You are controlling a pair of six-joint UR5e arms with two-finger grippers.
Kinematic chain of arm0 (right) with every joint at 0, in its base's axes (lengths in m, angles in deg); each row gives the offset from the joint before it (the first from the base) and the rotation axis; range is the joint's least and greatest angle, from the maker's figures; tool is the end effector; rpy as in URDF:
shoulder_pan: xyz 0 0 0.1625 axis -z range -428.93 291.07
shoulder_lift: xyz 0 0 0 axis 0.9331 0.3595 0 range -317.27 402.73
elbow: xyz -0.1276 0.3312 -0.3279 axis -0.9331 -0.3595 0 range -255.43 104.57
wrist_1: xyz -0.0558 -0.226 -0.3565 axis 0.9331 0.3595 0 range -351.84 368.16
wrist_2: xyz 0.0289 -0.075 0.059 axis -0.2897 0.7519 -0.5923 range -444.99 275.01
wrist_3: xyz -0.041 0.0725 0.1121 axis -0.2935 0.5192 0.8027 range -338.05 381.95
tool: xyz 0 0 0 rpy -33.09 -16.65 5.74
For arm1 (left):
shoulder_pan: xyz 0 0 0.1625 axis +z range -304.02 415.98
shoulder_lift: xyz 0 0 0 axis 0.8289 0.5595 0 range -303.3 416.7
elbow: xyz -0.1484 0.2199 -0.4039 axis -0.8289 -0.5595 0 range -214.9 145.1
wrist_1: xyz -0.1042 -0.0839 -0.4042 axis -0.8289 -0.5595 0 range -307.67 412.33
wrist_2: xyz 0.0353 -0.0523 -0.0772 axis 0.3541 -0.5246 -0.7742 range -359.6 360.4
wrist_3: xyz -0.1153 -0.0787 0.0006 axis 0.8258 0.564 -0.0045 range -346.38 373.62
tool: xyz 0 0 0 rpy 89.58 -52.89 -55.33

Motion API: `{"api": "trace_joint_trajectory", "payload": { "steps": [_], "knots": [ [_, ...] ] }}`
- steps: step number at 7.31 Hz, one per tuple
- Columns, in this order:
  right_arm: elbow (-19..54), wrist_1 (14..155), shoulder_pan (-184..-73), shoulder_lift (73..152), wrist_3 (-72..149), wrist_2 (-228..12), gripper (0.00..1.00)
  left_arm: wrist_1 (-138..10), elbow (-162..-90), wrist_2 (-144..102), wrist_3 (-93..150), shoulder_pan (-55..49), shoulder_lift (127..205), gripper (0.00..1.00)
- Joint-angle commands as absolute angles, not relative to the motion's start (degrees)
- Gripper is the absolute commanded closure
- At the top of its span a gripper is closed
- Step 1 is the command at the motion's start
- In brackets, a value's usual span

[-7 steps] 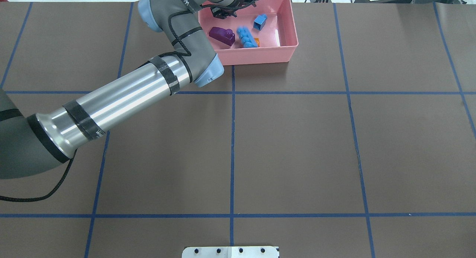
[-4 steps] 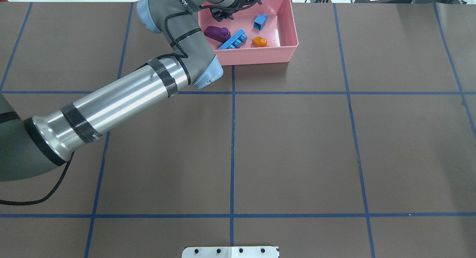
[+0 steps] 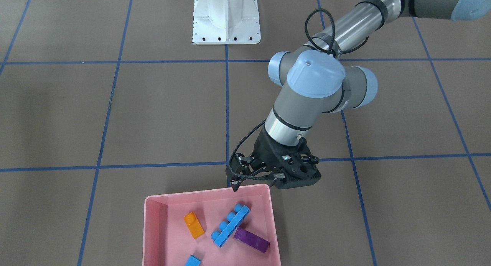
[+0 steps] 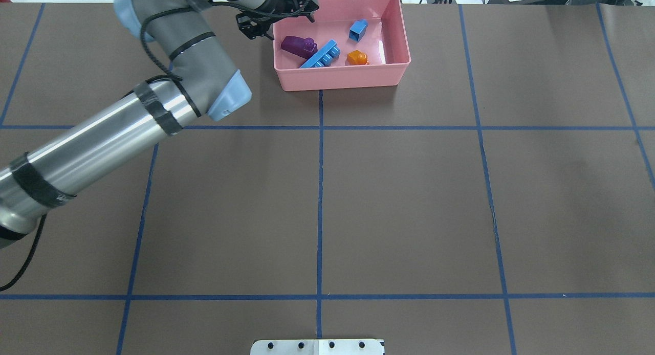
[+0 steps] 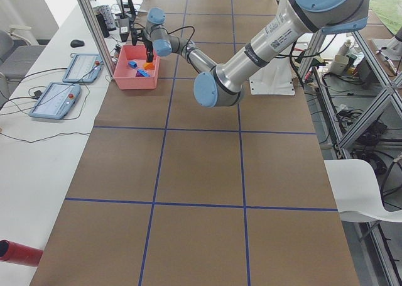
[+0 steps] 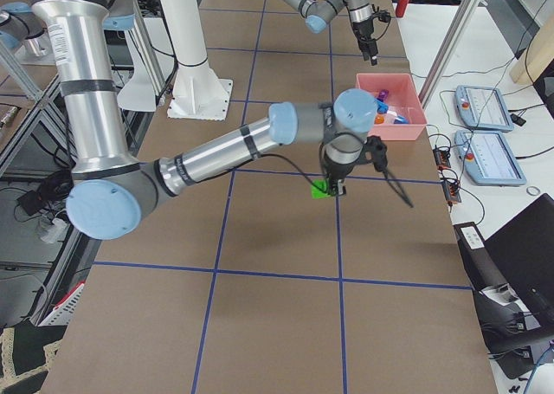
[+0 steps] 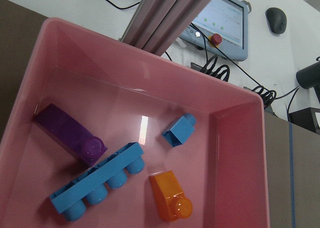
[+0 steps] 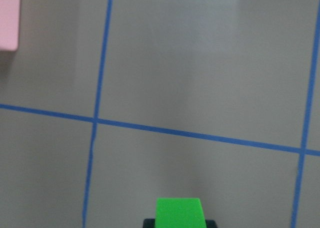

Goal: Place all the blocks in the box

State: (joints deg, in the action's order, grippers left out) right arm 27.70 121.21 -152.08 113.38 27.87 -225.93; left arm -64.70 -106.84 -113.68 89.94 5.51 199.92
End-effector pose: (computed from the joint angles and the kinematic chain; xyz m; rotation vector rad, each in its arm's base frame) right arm -0.0485 -0.6126 0.4718 0.0540 -0.8985 -0.0883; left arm 0.4992 -0.7249 0.1902 0.2481 1.1098 -0.3439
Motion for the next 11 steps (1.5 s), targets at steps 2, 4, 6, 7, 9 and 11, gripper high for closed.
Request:
{"api": "trace_joint_trajectory", "payload": {
  "steps": [2,4,6,7,9,11],
  "knots": [
    [12.52,109.49,-138.23,92.52,52.29,-218.89,1.00,-49.11,-126.69,-116.49,73.18,-0.07,183.42,0.00],
    [-5.11,87.80,-132.76,83.64,66.90,-213.77,1.00,-49.18,-133.40,-117.80,64.11,-3.68,172.50,0.00],
    [-19.56,79.99,-128.80,73.10,69.75,-207.27,1.00,-49.36,-135.87,-118.16,56.55,-5.80,165.81,0.00],
    [-23.62,75.18,-127.04,71.49,69.76,-205.16,1.00,-49.62,-135.97,-118.16,55.30,-6.50,164.99,0.00],
    [-27.00,69.43,-124.92,71.30,69.94,-203.12,1.00,-49.88,-136.06,-117.81,55.20,-6.60,164.63,0.00],
    [-26.74,69.59,-125.09,71.56,69.85,-203.12,0.00,-49.80,-136.41,-118.07,51.02,-7.99,162.36,0.00]
  ]
}}
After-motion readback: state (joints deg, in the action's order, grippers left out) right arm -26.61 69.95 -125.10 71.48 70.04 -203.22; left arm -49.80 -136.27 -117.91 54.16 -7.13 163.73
